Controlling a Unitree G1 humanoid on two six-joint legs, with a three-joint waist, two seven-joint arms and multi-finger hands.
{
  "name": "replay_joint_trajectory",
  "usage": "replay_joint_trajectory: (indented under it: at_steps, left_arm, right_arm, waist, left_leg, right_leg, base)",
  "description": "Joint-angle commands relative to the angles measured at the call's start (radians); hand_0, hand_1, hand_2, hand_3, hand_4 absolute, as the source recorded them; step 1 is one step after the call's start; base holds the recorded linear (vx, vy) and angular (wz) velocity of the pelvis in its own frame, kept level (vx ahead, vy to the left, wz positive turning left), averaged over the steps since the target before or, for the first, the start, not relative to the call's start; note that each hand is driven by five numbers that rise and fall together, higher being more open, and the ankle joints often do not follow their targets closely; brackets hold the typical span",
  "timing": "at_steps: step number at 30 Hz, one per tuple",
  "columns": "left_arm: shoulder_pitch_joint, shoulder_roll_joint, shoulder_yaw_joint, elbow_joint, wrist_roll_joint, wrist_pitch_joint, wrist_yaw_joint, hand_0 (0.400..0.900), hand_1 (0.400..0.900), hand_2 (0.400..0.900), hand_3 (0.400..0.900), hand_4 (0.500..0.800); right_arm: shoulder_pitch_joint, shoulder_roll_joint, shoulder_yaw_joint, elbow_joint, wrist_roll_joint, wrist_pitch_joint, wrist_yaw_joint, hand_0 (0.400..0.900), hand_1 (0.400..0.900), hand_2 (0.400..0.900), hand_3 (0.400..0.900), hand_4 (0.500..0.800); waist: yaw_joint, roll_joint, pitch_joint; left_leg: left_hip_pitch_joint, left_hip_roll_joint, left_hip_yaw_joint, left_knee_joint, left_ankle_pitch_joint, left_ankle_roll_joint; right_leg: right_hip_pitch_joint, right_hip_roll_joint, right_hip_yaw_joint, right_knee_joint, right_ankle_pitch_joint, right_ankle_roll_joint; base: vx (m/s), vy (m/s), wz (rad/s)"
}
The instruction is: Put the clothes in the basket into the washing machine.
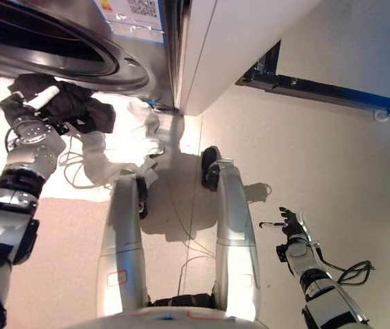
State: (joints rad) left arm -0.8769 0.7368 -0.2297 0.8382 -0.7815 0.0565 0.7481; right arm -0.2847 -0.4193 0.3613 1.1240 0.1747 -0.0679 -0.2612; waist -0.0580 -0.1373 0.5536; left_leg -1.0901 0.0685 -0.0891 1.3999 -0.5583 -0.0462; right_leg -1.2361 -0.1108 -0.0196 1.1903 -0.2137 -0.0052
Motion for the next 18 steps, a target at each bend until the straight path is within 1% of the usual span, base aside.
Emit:
replay_joint_trajectory:
  at_steps: [1, 3, 5, 6, 10, 15, 17, 18]
  left_arm:
    - [-0.06, 0.105, 0.013, -0.088, 0.108, -0.033, 0.06, 0.4, 0.4, 0.4, 0.4, 0.5]
    - [-0.079, 0.122, 0.001, -0.081, 0.102, -0.028, 0.067, 0.4, 0.4, 0.4, 0.4, 0.5]
    - [-0.094, 0.134, -0.009, -0.075, 0.106, -0.037, 0.073, 0.4, 0.4, 0.4, 0.4, 0.5]
    - [-0.1, 0.142, -0.012, -0.074, 0.111, -0.039, 0.071, 0.4, 0.4, 0.4, 0.4, 0.5]
    - [-0.127, 0.17, -0.034, -0.078, 0.116, -0.025, 0.059, 0.4, 0.4, 0.4, 0.4, 0.5]
    - [-0.179, 0.22, -0.084, -0.087, 0.133, -0.008, 0.039, 0.4, 0.4, 0.4, 0.4, 0.5]
    - [-0.211, 0.241, -0.112, -0.092, 0.156, 0.008, 0.017, 0.4, 0.4, 0.4, 0.4, 0.5]
    - [-0.237, 0.257, -0.137, -0.099, 0.157, 0.021, 0.01, 0.4, 0.4, 0.4, 0.4, 0.5]
  right_arm:
    - [0.116, -0.132, -0.047, 0.041, -0.013, 0.024, -0.031, 0.9, 0.9, 0.9, 0.9, 0.8]
    - [0.109, -0.143, -0.049, 0.046, -0.017, 0.027, -0.025, 0.9, 0.9, 0.9, 0.9, 0.8]
    - [0.103, -0.15, -0.051, 0.055, -0.021, 0.032, -0.021, 0.9, 0.9, 0.9, 0.9, 0.8]
    - [0.101, -0.154, -0.054, 0.064, -0.025, 0.036, -0.02, 0.9, 0.9, 0.9, 0.9, 0.8]
    - [0.101, -0.17, -0.07, 0.098, -0.036, 0.032, -0.015, 0.9, 0.9, 0.9, 0.9, 0.8]
    - [0.103, -0.195, -0.089, 0.135, -0.047, 0.032, 0.001, 0.9, 0.9, 0.9, 0.9, 0.8]
    - [0.104, -0.202, -0.097, 0.152, -0.054, 0.029, 0.008, 0.9, 0.9, 0.9, 0.9, 0.8]
    - [0.105, -0.208, -0.103, 0.163, -0.058, 0.025, 0.014, 0.9, 0.9, 0.9, 0.9, 0.8]
  waist:
    - [-0.015, 0.074, -0.051]
    - [-0.021, 0.086, -0.057]
    - [-0.024, 0.097, -0.063]
    - [-0.027, 0.104, -0.069]
    - [-0.034, 0.124, -0.083]
    - [-0.05, 0.142, -0.095]
    - [-0.055, 0.148, -0.098]
    - [-0.059, 0.152, -0.101]
  left_leg:
    - [0.035, 0.006, 0.013, -0.189, 0.186, 0.071]
    - [0.059, 0.008, 0.02, -0.212, 0.199, 0.066]
    - [0.081, 0.01, 0.026, -0.235, 0.205, 0.063]
    - [0.094, 0.011, 0.03, -0.248, 0.21, 0.061]
    - [0.124, 0.014, 0.044, -0.273, 0.215, 0.058]
    - [0.161, 0.018, 0.064, -0.306, 0.212, 0.054]
    - [0.166, 0.021, 0.071, -0.305, 0.206, 0.056]
    - [0.17, 0.022, 0.075, -0.305, 0.203, 0.055]
  right_leg:
    - [0.203, -0.002, 0.022, -0.05, -0.127, -0.011]
    - [0.222, -0.003, 0.027, -0.07, -0.125, -0.011]
    - [0.239, -0.006, 0.032, -0.087, -0.123, -0.01]
    - [0.249, -0.006, 0.035, -0.095, -0.123, -0.01]
    - [0.272, -0.012, 0.043, -0.117, -0.119, -0.007]
    - [0.301, -0.019, 0.053, -0.146, -0.114, -0.004]
    - [0.306, -0.023, 0.056, -0.147, -0.115, -0.002]
    - [0.31, -0.024, 0.058, -0.148, -0.114, 0.0]
  base:
    - [-0.01, 0.07, -0.02]
    - [0.0, 0.08, -0.02]
    - [0.02, 0.077, -0.03]
    - [0.04, 0.077, -0.04]
    - [0.04, 0.072, -0.03]
    - [0.04, 0.065, -0.05]
    - [0.06, 0.052, -0.04]
    - [0.07, 0.054, -0.04]
